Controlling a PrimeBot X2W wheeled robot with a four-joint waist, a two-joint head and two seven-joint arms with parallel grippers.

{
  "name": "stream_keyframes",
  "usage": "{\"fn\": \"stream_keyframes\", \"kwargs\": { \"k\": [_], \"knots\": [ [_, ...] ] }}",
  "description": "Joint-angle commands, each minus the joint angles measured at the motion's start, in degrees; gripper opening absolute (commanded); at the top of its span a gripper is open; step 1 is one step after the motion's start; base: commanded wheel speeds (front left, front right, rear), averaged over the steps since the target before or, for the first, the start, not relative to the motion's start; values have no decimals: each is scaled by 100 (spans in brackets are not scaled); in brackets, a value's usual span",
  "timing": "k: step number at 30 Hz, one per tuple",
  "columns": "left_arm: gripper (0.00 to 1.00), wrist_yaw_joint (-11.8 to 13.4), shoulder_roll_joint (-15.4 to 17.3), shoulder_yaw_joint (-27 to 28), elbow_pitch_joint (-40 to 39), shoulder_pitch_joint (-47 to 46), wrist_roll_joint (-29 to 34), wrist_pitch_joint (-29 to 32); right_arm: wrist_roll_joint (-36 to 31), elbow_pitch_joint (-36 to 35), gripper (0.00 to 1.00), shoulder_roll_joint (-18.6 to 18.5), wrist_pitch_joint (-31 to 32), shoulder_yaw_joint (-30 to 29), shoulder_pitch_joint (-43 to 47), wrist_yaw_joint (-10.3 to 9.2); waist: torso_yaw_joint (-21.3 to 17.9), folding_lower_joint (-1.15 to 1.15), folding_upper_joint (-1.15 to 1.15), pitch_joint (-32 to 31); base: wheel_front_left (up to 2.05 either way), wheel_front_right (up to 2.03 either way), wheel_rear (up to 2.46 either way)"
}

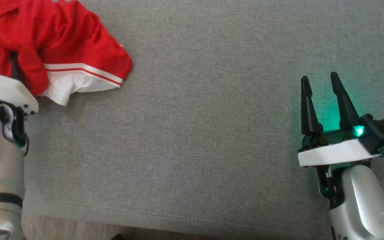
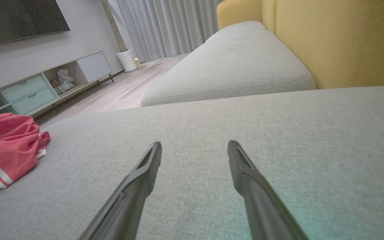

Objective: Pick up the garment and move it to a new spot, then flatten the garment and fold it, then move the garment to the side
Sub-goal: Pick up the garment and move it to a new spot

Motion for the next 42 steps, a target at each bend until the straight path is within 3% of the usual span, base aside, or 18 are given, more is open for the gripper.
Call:
{"fn": "stream_keyframes", "kwargs": {
  "k": [1,4,5,6,7,13,18,29,42],
  "knots": [
    [100,-7,404,123,24,-284,45,-49,-25,-225,100,-11,-13,143,-156,12,-102,-1,0,111,0,0,0],
    [100,-82,443,82,307,-441,26,6,-19,-220,100,-11,-29,129,-177,12,-152,-1,0,153,0,0,0],
    [75,-112,448,78,397,-488,5,36,-16,-213,100,-11,-36,127,-184,12,-165,-1,0,159,0,0,0],
    [4,-127,452,72,461,-532,-5,19,-11,-203,100,-11,-43,125,-191,12,-177,-1,0,160,0,0,0],
    [0,-140,455,56,513,-568,-4,-17,-4,-189,100,-11,-52,123,-196,12,-186,-1,0,153,0,0,0],
    [0,-102,437,-11,584,-704,20,-410,53,-26,100,-11,-116,149,-209,12,-197,-1,0,-18,0,0,0],
    [0,-63,443,63,139,-650,-23,-588,168,168,100,-11,-201,345,-229,12,-300,-1,0,-319,0,0,0],
    [0,-293,92,21,-2424,-35,14,-604,482,605,100,-11,-369,586,-248,12,-773,-1,0,-1091,0,0,0],
    [0,-365,-568,-779,-4286,81,47,10,556,455,100,-11,-389,276,-274,12,-1393,-1,0,-1349,0,0,0]
  ]
}}
